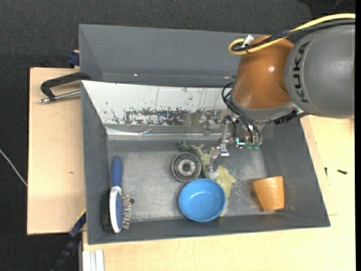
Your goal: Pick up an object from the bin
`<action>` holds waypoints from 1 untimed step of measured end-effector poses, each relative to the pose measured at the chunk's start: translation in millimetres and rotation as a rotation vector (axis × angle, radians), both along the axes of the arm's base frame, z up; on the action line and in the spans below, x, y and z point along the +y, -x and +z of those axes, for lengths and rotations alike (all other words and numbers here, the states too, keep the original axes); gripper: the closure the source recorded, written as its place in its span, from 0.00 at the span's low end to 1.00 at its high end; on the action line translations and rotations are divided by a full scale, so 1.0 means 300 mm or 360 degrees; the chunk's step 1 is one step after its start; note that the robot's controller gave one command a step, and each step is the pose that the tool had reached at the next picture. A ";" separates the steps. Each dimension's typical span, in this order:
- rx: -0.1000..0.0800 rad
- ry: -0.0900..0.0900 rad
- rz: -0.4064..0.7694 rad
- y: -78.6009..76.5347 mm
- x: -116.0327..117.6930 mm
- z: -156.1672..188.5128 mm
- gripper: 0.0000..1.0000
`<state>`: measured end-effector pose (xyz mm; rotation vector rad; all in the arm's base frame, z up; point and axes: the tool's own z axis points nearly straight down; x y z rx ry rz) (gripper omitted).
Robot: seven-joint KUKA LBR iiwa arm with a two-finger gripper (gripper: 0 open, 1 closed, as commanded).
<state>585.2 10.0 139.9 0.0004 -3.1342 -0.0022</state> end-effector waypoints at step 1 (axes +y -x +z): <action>-0.0027 -0.0002 0.0154 0.058 0.023 -0.218 0.00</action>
Offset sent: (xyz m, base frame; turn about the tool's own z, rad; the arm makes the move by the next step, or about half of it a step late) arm -0.0209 0.0058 -0.0681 -0.0979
